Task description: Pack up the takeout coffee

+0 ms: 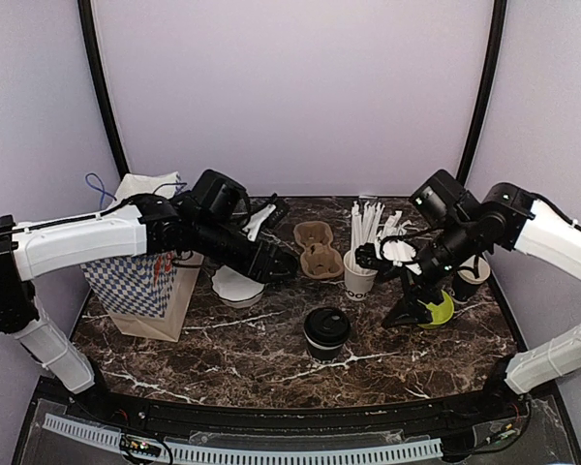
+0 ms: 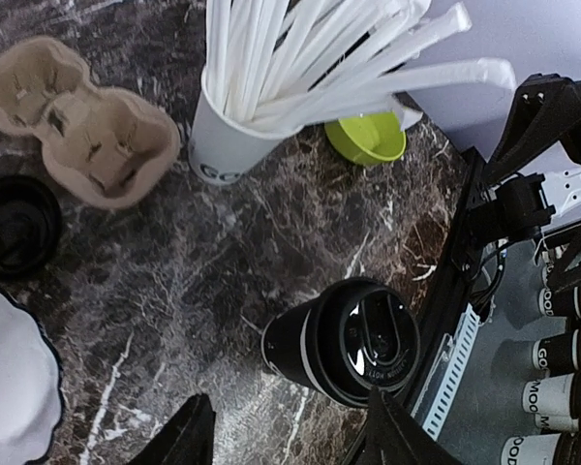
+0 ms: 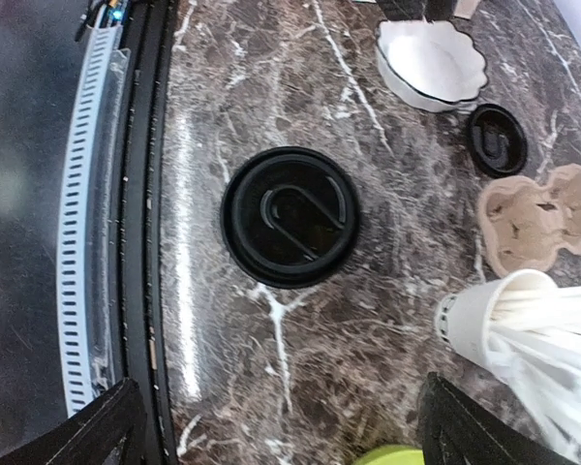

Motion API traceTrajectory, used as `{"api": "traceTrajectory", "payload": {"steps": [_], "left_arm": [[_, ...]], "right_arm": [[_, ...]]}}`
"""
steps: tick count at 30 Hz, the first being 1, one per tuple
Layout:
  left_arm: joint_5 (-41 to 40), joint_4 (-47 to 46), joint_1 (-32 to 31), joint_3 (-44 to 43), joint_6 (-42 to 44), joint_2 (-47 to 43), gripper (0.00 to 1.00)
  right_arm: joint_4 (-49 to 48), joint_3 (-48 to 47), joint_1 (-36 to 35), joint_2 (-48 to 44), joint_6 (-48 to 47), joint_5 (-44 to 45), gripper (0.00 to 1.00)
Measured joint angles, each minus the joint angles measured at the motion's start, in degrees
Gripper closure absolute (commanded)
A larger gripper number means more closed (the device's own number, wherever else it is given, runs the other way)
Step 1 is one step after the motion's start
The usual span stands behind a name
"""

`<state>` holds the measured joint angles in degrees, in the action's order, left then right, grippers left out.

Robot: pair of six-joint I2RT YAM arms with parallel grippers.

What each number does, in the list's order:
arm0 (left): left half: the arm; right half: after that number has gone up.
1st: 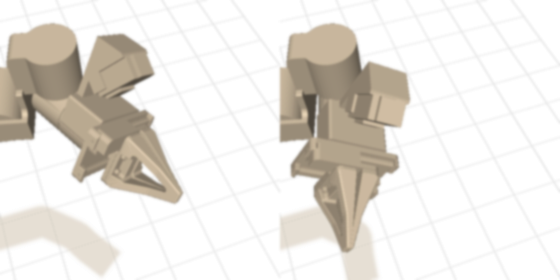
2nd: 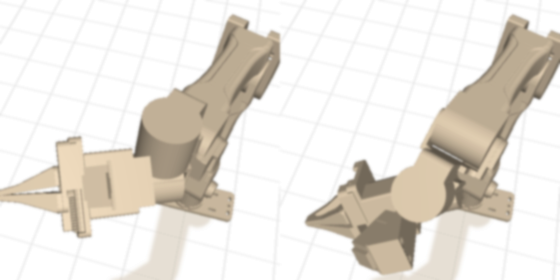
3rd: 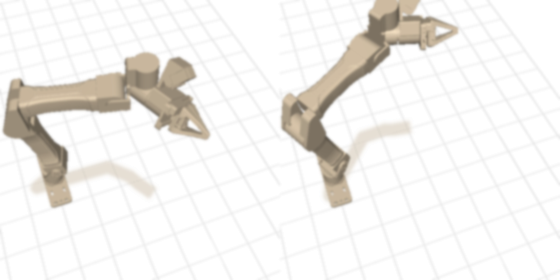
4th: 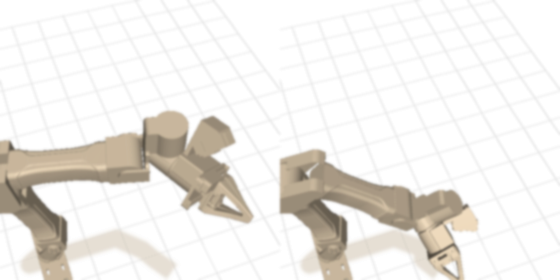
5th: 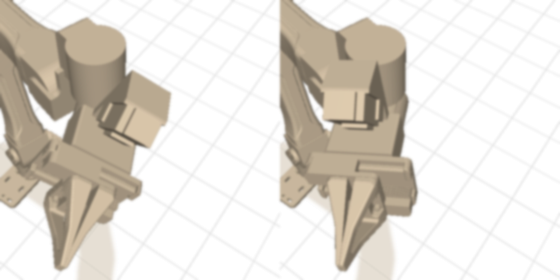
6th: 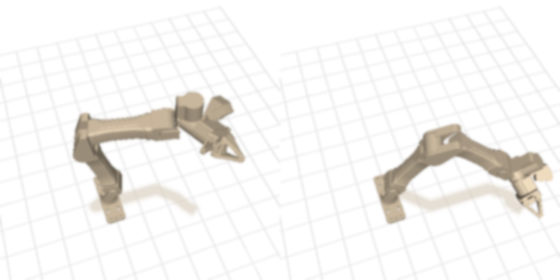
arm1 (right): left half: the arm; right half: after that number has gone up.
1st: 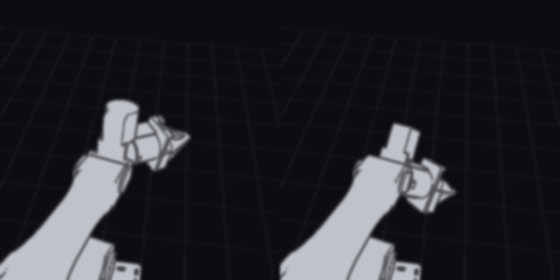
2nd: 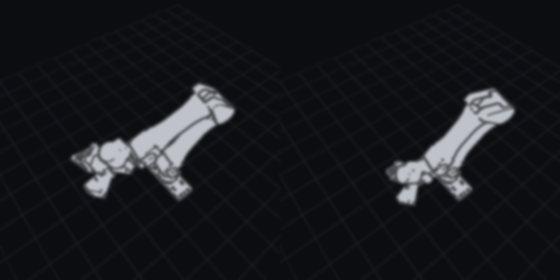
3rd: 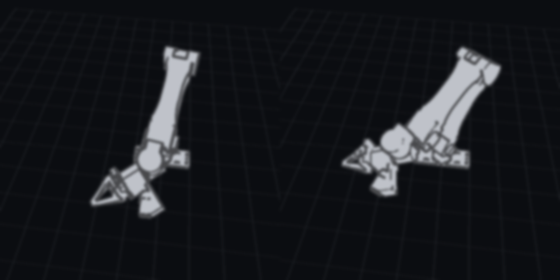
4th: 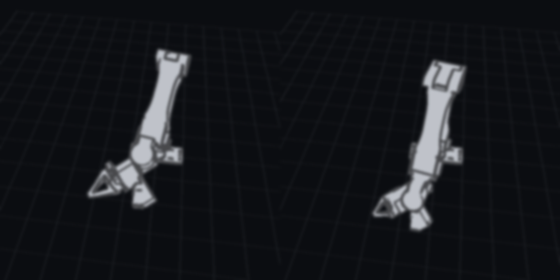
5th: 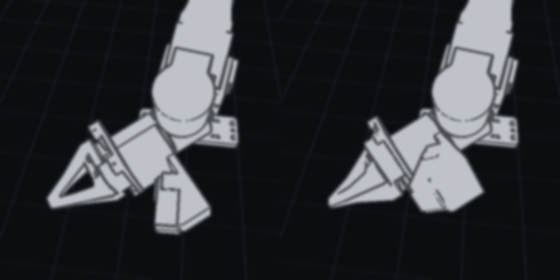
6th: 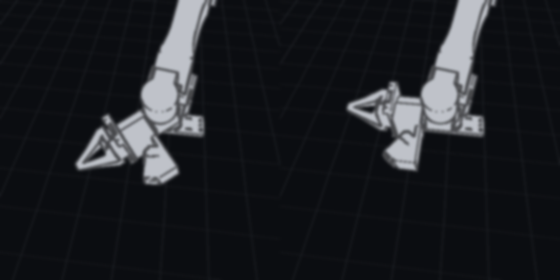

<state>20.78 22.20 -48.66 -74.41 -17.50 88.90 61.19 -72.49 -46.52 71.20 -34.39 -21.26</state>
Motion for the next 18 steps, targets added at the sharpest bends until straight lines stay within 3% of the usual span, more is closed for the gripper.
{"api": "traceTrajectory", "payload": {"steps": [5, 8, 15, 18], "left_arm": [[2.86, -0.31, -1.51, 2.64, -2.75, 3.50, 0.43], [4.11, -1.29, -2.14, 2.91, -4.22, 5.31, 0.43], [7.28, -5.92, -2.93, 4.87, -7.93, 6.19, 0.42], [9.07, -7.96, -3.06, 5.75, -9.16, 6.23, 0.41]], "right_arm": [[-3.67, 12.55, 1.81, -2.21, 3.17, -7.30, 0.02], [-5.62, 15.26, 3.91, -2.60, 5.60, -10.21, 0.04], [-15.87, 22.25, 7.13, -4.31, 14.08, -16.55, 0.27], [-18.43, 22.80, 8.55, -3.17, 17.53, -17.46, 0.46]]}}
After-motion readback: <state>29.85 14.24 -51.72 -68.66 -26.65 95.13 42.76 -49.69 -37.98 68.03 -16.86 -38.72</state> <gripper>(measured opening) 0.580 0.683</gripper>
